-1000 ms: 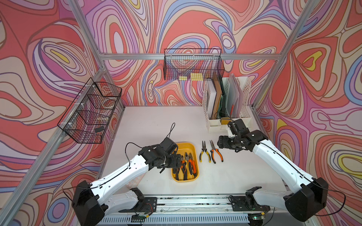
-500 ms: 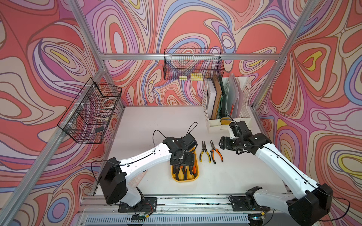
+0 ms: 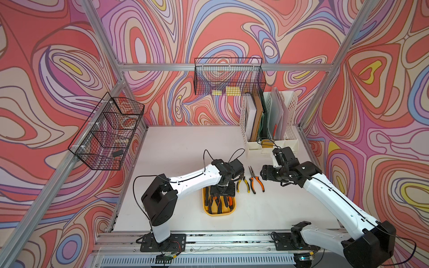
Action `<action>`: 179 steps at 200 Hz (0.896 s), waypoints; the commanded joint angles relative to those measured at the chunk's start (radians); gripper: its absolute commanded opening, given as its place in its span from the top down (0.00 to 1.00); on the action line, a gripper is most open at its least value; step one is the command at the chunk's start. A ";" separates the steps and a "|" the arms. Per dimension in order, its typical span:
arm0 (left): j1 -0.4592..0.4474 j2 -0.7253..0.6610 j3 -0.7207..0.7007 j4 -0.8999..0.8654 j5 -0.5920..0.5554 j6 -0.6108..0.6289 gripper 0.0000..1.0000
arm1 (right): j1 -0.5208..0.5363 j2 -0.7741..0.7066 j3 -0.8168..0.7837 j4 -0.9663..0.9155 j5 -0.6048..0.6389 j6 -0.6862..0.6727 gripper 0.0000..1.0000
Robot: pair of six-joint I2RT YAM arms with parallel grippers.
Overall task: Take the pliers out of the storage box
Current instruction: Pick up the pliers from the storage box.
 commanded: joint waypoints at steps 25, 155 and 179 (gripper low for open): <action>-0.007 0.060 0.031 -0.003 -0.030 -0.031 0.36 | -0.005 -0.034 -0.030 0.025 0.018 0.003 0.26; -0.008 0.232 0.149 -0.032 -0.078 -0.031 0.49 | -0.005 -0.054 -0.050 0.047 0.017 0.006 0.41; -0.007 0.240 0.148 -0.024 -0.084 -0.034 0.56 | -0.005 -0.054 -0.053 0.049 0.015 0.006 0.43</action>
